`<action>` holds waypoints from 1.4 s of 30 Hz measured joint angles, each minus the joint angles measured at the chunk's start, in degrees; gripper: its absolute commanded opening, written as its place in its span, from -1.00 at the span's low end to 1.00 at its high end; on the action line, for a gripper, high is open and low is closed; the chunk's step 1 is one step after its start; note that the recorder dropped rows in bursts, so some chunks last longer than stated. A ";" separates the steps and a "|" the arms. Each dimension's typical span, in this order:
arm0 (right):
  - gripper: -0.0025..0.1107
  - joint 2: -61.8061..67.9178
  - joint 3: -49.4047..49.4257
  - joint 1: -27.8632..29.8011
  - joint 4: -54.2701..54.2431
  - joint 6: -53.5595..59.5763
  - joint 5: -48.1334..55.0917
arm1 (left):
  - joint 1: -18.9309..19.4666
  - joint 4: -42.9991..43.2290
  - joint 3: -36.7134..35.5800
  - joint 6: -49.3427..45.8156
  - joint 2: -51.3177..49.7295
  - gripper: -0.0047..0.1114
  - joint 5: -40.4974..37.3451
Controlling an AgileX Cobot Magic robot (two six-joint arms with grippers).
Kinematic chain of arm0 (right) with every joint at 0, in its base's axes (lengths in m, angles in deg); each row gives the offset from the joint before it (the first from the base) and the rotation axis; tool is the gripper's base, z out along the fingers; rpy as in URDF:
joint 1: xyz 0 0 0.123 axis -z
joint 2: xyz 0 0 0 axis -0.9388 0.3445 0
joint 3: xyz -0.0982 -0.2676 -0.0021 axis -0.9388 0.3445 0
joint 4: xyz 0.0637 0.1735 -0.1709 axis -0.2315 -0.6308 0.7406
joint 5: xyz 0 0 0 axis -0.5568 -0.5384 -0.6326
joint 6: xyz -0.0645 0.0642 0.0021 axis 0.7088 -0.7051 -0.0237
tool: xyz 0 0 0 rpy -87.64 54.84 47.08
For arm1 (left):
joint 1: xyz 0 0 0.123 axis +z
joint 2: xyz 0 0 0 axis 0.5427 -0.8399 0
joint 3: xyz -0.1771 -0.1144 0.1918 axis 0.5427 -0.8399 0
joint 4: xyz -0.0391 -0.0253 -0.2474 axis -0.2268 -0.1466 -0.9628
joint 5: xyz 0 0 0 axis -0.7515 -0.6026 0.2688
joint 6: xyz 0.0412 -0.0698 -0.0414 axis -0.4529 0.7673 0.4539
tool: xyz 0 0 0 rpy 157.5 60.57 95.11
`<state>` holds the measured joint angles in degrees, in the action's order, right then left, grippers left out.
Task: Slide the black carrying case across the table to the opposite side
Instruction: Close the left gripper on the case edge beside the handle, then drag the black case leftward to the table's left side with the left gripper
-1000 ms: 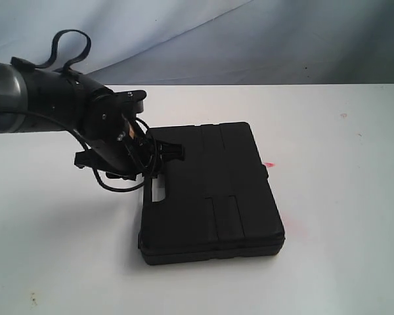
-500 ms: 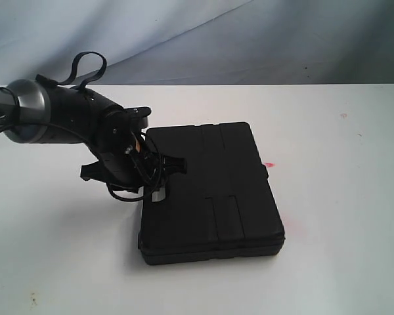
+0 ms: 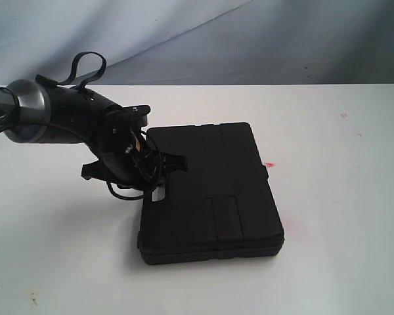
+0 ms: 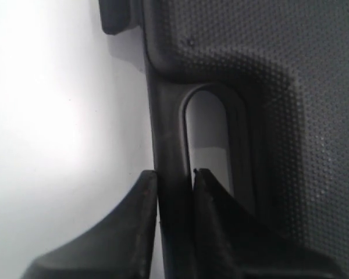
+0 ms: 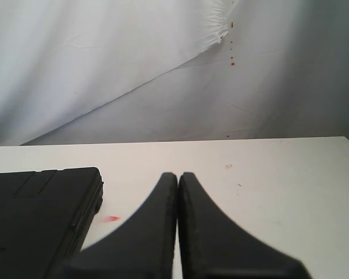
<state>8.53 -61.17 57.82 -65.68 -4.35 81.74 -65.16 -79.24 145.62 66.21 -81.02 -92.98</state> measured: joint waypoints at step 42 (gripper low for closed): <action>-0.96 0.00 0.00 0.00 0.00 0.00 0.00 | 12.73 1.49 0.12 -10.55 0.19 -0.92 -3.88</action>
<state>8.53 -61.17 57.82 -65.68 -4.35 81.74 -52.44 -77.75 145.74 55.66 -80.83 -96.86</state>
